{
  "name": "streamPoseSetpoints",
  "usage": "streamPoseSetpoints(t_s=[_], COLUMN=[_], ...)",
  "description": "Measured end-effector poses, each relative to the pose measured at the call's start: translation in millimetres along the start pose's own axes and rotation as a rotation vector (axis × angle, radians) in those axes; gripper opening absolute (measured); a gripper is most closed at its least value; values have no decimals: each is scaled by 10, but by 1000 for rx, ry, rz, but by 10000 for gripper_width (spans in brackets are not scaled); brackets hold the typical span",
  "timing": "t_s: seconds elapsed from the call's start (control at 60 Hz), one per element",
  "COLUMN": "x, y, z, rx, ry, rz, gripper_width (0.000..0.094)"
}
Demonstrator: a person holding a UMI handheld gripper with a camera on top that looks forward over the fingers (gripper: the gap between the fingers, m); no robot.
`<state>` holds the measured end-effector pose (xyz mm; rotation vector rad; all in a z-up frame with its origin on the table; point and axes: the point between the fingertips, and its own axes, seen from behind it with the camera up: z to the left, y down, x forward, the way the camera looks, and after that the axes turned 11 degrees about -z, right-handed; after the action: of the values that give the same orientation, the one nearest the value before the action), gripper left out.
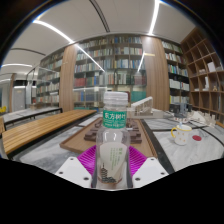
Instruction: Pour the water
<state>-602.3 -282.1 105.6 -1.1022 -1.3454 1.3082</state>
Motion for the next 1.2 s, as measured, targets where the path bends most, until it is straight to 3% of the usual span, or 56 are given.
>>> streamPoseSetpoints(t_s=[0.2, 0.383, 0.533, 0.733, 0.933, 1.2], x=[101, 288, 595, 1031, 1439, 1464], y=[-1060, -2196, -2491, -1916, -1051, -1266], z=[-70, -411, -1216, -2426, -2870, -2858], rx=[355, 936, 1427, 1965, 2232, 2171], ry=[-156, -355, -466, -363, -212, -279], rz=[-133, -235, -248, -238, -200, -130], gripper_width=[401, 401, 398, 399, 401, 399])
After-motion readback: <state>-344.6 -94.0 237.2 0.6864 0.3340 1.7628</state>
